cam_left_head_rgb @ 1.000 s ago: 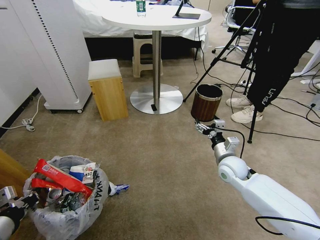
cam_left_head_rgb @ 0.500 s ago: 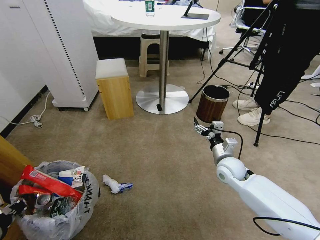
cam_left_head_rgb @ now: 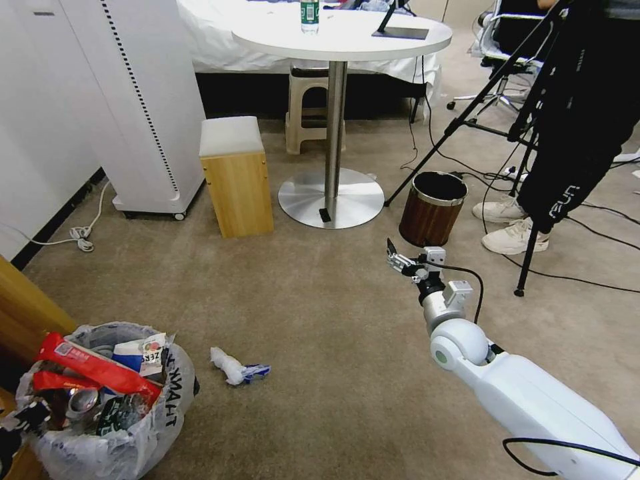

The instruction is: Pick up the trash bin and place the garbage on the floor into it.

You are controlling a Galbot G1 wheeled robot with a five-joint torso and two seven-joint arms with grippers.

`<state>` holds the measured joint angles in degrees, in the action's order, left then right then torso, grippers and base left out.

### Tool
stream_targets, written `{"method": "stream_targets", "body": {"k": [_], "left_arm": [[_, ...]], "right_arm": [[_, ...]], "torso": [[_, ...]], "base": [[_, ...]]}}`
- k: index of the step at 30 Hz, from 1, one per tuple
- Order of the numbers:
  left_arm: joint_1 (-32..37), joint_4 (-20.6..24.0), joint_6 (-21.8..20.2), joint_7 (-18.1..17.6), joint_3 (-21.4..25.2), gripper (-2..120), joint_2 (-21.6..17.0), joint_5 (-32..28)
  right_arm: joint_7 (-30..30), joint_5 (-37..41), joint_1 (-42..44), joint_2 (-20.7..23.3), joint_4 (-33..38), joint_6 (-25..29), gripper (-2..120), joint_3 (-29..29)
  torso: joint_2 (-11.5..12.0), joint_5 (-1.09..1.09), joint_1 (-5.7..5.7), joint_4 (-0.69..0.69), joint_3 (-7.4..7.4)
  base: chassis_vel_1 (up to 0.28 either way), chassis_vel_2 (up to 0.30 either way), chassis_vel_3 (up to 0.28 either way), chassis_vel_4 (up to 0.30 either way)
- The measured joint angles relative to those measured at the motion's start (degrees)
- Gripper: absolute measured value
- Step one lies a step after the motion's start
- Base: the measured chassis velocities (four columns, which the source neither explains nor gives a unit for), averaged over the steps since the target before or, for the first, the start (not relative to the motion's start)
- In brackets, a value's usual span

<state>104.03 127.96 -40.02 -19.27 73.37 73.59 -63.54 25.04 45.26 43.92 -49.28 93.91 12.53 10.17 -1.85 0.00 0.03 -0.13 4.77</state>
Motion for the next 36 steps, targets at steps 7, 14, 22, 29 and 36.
{"method": "stream_targets", "body": {"k": [7, 14, 22, 29, 36], "left_arm": [[0.01, -0.01, 0.0, 0.02, -0.07, 1, 0.07, -0.03], [0.07, 0.14, 0.0, 0.04, -0.27, 1, 0.04, 0.02], [0.89, 0.96, -0.09, 0.07, -0.17, 1, -0.07, -0.17], [2.34, 3.15, -1.31, 0.23, -0.76, 1, -0.52, -0.9], [4.69, 6.77, -1.71, 1.74, -4.05, 1, -0.42, 1.69]], "right_arm": [[0.06, -0.58, 0.43, -0.02, -0.05, 0.3, 100, -0.55], [0.15, -1.13, 1.42, -0.08, 0.39, 0.58, 100, -1.28], [0.16, -1.15, 1.7, -0.08, 0.71, 0.7, 100, -1.69], [0.17, -1.24, 3.04, -0.04, 1.04, 0.7, 100, -3.23], [-1.01, -1.71, 4.83, -0.04, 1.04, 1.42, 100, -4.47]], "torso": [[0.0, 0.0, 0.0, 0.0, 0.0], [0.0, 0.0, 0.0, 0.01, 0.0], [0.0, 0.0, 0.0, 0.01, 0.0], [0.0, 0.01, 0.01, -0.01, 0.0], [0.0, 0.01, 0.01, 0.0, 0.0]], "base": [[0.0, 0.0, 0.0, 0.0], [0.0, 0.0, 0.0, 0.0], [0.002, 0.004, 0.003, 0.007], [0.0, 0.0, 0.0, 0.0], [0.0, 0.0, 0.0, 0.0]]}}
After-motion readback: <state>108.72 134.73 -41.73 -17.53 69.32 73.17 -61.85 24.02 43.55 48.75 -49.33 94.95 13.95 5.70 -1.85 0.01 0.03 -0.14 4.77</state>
